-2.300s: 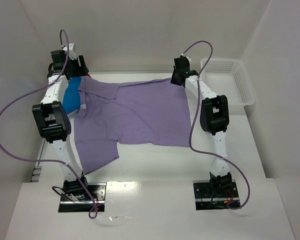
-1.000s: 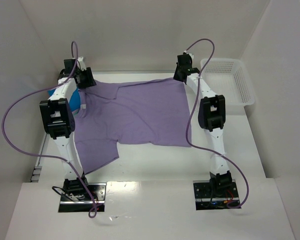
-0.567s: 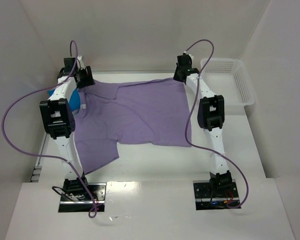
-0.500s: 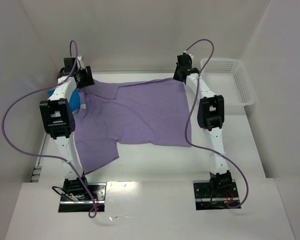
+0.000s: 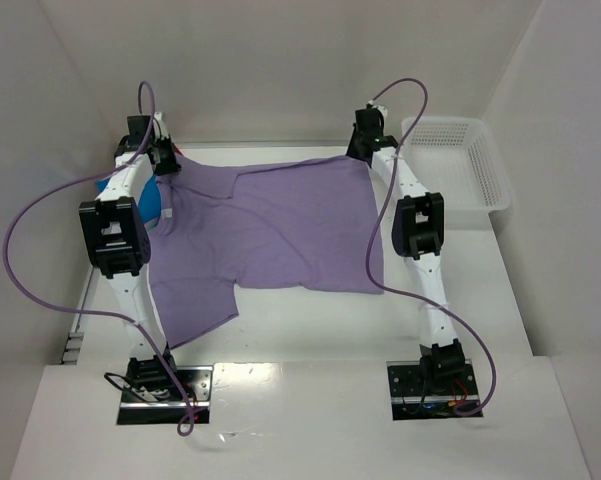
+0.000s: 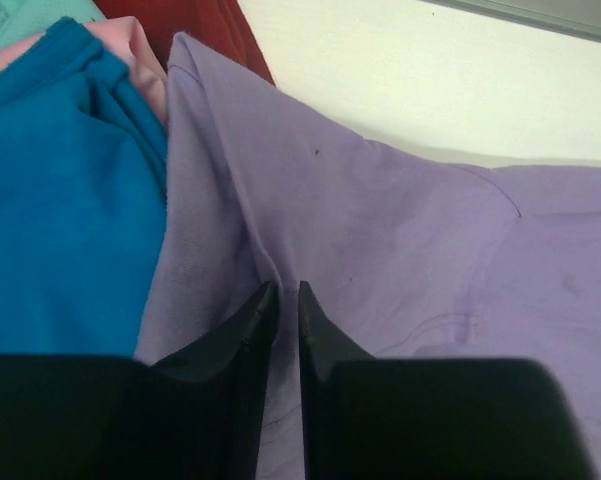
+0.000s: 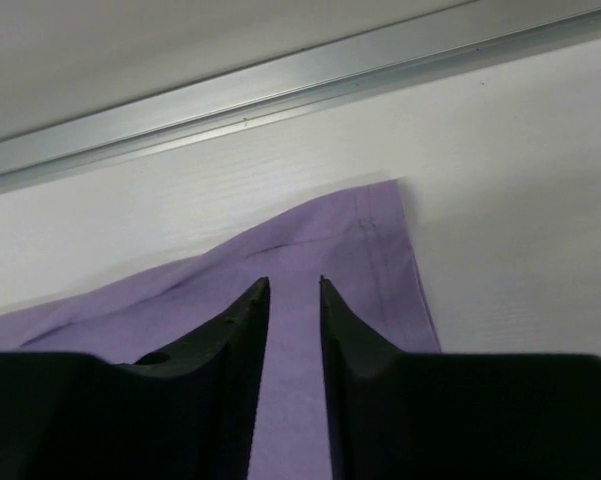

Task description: Fold and stack the t-shirts

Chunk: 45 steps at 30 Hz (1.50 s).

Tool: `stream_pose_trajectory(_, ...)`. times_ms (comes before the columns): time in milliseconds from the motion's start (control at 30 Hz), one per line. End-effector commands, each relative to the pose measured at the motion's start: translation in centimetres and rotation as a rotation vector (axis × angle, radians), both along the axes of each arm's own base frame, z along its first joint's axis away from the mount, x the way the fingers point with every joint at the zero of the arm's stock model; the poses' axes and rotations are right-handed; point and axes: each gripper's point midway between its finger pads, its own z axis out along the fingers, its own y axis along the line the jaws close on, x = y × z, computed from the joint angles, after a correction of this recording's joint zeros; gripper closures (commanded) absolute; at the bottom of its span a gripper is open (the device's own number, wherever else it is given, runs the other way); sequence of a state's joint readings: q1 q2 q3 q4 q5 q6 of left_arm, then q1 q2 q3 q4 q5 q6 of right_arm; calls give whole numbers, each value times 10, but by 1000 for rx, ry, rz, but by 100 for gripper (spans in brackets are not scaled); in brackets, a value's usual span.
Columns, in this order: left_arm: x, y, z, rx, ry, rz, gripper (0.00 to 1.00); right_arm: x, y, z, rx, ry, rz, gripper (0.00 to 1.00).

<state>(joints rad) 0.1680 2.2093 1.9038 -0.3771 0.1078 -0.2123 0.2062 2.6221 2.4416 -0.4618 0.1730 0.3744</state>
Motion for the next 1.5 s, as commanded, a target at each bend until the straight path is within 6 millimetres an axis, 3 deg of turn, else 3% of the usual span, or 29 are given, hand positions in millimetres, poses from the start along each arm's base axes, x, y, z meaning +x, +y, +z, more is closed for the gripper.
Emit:
stream_pose_trajectory(0,6,-2,5,-17,-22,-25,87,15,-11,17,1,-58,-24,60)
stream_pose_trajectory(33,6,-2,5,-17,-22,-25,89,16,-13,17,-4,-59,-31,56)
stream_pose_trajectory(67,7,-3,7,-21,-32,-32,89,15,-13,11,-6,-50,-31,44)
stream_pose_trajectory(100,8,-5,7,-30,-34,-41,90,14,-16,9,-16,-43,-44,37)
stream_pose_trajectory(233,9,-9,12,-44,-46,-60,98,13,-27,-5,-44,-18,-67,25)
stream_pose_trajectory(300,11,-11,16,-50,-58,-69,100,15,-30,-4,-55,-23,-83,11)
stream_pose_trajectory(500,13,-14,29,-58,-79,-84,100,17,-40,-10,-69,-16,-108,3)
stream_pose_trajectory(800,13,-12,31,-52,-78,-77,100,17,-53,-27,-83,16,-120,1)
stream_pose_trajectory(833,13,-12,31,-52,-78,-77,100,19,-59,-22,-80,4,-129,1)
stream_pose_trajectory(1033,13,-12,31,-52,-78,-77,100,25,-52,-29,-57,-5,-102,4)
stream_pose_trajectory(1200,11,-12,29,-46,-70,-82,100,29,-48,-23,-48,-23,-80,15)
stream_pose_trajectory(1300,12,-12,24,-48,-61,-82,100,28,-44,-30,-33,-12,-57,23)
stream_pose_trajectory(1467,12,-12,24,-48,-61,-82,100,28,-39,-30,-29,-9,-21,28)
